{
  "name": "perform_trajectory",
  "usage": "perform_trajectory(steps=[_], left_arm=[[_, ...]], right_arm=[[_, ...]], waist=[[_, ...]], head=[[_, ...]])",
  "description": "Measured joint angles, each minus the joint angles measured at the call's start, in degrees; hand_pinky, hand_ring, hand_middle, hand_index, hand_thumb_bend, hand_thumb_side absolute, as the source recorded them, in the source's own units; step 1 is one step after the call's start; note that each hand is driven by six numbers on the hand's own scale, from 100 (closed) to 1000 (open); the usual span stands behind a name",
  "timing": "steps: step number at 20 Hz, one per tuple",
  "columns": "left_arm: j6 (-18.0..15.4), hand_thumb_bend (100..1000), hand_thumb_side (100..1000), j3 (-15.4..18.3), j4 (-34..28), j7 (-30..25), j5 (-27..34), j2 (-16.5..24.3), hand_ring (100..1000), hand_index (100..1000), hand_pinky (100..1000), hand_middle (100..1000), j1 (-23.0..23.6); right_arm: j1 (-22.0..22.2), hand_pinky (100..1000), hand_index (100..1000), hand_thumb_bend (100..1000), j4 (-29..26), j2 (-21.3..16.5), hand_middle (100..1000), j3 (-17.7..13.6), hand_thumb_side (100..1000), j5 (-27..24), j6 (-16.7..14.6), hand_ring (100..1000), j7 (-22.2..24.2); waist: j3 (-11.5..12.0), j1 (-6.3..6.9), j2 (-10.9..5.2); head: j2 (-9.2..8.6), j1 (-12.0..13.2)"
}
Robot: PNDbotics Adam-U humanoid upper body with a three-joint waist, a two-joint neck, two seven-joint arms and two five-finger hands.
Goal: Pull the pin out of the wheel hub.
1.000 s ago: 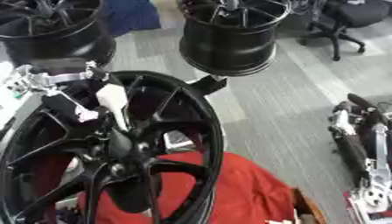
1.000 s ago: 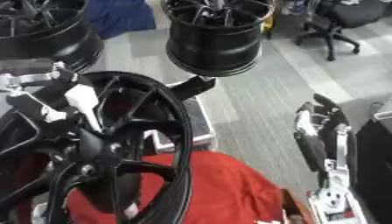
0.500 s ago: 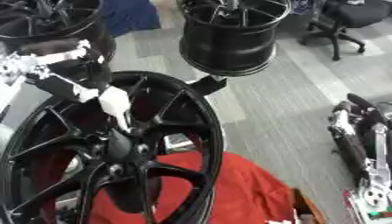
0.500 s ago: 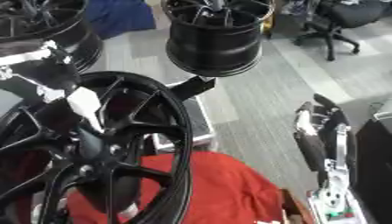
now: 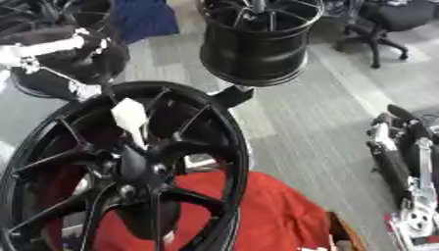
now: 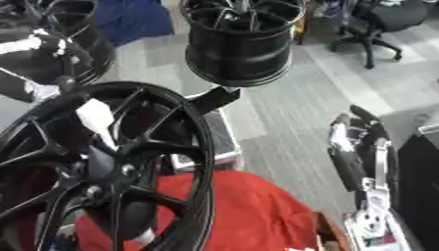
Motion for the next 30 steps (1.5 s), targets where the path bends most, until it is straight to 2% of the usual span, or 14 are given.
perform_trajectory(steps=[7,17,23,26,29,30], left_arm=[[-1.96,232,338,-3.05,0.55,1.96,-6.23,1.03,649,902,650,874,0.02],[-4.71,253,340,-3.34,3.99,4.71,-15.78,-0.24,676,893,668,865,0.08],[-5.23,214,324,-4.29,5.19,5.23,-20.64,-1.52,657,858,652,815,0.96],[-5.28,163,308,-5.09,5.10,5.28,-20.50,-1.78,638,842,638,776,1.17],[-5.30,123,299,-5.76,4.63,5.30,-18.61,-1.79,637,851,633,786,1.58],[-5.29,100,321,-5.88,4.61,5.29,-17.84,-1.78,635,854,629,790,1.70]], right_arm=[[-0.28,521,811,100,0.00,-0.32,606,0.01,502,0.00,0.02,585,0.18],[-0.54,521,809,100,0.00,-0.37,605,0.37,504,-0.17,0.02,585,0.72],[-0.93,521,807,100,0.00,-0.39,605,0.37,505,-0.37,0.04,585,0.77],[-0.94,521,807,100,0.00,-0.40,605,0.37,505,-0.39,0.04,585,0.77],[-0.94,521,807,100,0.00,-0.40,605,0.37,503,-0.39,0.05,585,0.79],[-0.94,521,806,100,0.00,-0.40,605,0.37,502,-0.39,0.06,585,0.79]], waist=[[-0.35,0.30,0.02],[-1.04,0.44,0.08],[-1.17,0.56,0.37],[-1.16,0.57,0.39],[-1.13,0.57,0.39],[-1.11,0.57,0.39]], head=[[0.00,-0.03],[0.00,-0.03],[0.00,-0.03],[0.00,-0.03],[0.00,-0.03],[0.00,-0.04]])
